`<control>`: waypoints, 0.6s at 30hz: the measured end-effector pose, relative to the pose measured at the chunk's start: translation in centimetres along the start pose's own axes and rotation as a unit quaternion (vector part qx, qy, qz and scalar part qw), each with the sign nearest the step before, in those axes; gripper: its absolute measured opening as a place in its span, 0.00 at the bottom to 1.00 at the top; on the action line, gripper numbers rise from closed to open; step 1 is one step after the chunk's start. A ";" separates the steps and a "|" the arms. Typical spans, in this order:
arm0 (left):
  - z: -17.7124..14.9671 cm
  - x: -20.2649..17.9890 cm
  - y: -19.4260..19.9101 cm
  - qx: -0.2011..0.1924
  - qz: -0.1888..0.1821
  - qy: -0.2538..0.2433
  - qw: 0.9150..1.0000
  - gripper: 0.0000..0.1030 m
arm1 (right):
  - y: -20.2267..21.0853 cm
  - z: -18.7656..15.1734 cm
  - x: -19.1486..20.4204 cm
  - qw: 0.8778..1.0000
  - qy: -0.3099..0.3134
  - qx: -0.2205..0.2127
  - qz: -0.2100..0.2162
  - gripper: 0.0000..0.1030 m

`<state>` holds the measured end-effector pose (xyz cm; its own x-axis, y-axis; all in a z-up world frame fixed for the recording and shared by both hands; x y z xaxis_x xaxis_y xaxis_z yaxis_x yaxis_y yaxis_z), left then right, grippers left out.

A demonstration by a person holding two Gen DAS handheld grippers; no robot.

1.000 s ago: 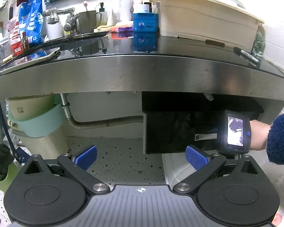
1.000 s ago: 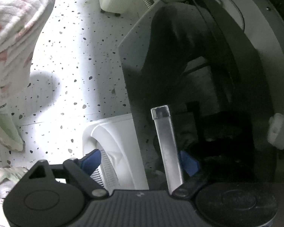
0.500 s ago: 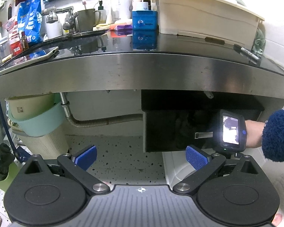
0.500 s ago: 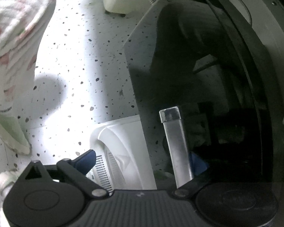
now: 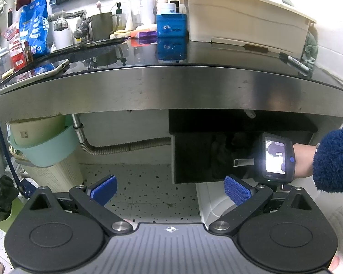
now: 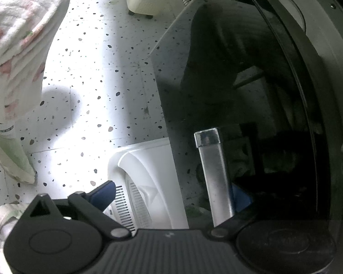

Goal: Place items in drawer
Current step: 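Hook the right gripper finger behind the black drawer front's edge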

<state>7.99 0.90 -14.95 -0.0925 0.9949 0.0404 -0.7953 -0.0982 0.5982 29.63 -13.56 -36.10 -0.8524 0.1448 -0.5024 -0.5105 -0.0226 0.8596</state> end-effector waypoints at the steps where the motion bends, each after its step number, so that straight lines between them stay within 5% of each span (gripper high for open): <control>1: 0.0 0.0 0.0 0.000 0.000 0.000 1.000 0.98 | 0.0 0.0 0.0 1.000 0.002 0.002 0.000 1.00; 18: 0.0 -0.1 -0.1 0.002 -0.002 -0.001 1.000 0.98 | 0.2 -0.1 1.0 1.000 0.016 0.009 -0.002 1.00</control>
<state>8.12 0.79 -14.99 -0.0878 0.9953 0.0401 -0.7929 -0.0942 0.6020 28.72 -13.57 -36.46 -0.8533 0.1132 -0.5090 -0.5127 -0.0041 0.8586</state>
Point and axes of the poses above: each gripper's, at about its wrist camera, not at the fingertips, and y roughly against the way its jaws point, x to its left, z to its top, the point moved 9 cm from there along -y, roughly the way its jaws point, and after that the axes turned 2 degrees about z, right-handed, at the moved point
